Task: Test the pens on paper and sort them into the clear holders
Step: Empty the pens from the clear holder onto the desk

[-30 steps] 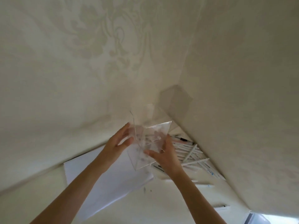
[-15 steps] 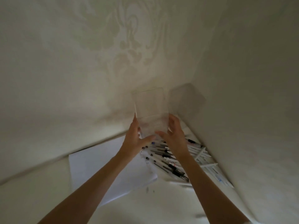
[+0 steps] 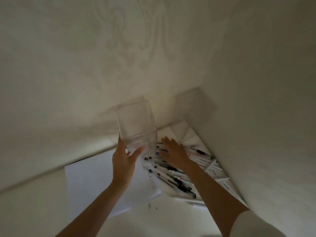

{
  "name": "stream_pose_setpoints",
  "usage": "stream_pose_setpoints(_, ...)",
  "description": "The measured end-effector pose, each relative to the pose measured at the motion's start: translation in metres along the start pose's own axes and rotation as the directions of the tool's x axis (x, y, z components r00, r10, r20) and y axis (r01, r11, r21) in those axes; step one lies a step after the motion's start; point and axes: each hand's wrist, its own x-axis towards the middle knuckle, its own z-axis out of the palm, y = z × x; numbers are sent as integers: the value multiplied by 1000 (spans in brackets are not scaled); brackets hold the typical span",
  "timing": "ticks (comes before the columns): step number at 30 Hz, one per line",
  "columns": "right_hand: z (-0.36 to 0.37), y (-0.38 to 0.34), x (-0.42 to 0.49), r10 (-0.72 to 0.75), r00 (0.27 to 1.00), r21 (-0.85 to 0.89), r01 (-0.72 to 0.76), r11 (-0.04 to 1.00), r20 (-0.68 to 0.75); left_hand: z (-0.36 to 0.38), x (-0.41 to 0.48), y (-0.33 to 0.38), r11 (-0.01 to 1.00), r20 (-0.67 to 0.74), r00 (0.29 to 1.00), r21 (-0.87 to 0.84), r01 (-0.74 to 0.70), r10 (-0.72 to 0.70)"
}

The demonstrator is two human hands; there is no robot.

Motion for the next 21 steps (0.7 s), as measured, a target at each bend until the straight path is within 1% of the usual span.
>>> stream_pose_setpoints(1, 8, 3, 1, -5, 1000, -72, 4, 997, -13, -1, 0, 0, 1000, -4, 1000, -2, 5, -5)
stream_pose_setpoints(3, 20, 8, -4, -36, 996, -149, 24, 989, -77, -2, -1, 1, 1000, -8, 1000, -19, 12, -12)
stream_pose_setpoints(8, 40, 22, -38, -133, 973, -207, 93, 974, -191, 5, 0, 1, 996, 3, 999, -80, 41, -41)
stream_pose_setpoints(9, 45, 26, -42, -156, 959, -212, 105, 972, -238, 8, 1, 1, 995, 16, 999, -90, 50, -49)
stream_pose_setpoints(10, 49, 27, -48, -152, 962, -169, 115, 979, -225, 12, 2, 1, 994, 34, 998, -93, 51, -48)
stream_pose_setpoints(12, 58, 30, -56, -162, 951, -87, 144, 986, -262, 22, 5, -1, 996, 80, 996, -79, 33, -27)
stream_pose_setpoints(14, 63, 31, -62, -91, 941, 7, 98, 995, -325, 35, 10, -1, 998, 125, 992, -63, 17, -9)
stream_pose_setpoints(18, 71, 35, -76, 12, 872, 122, 55, 991, -490, 62, 15, 1, 999, 138, 990, 17, -40, 37)
stream_pose_setpoints(21, 74, 41, -82, 71, 819, 177, 37, 983, -569, 78, 11, 6, 999, 120, 992, -20, -44, 46)
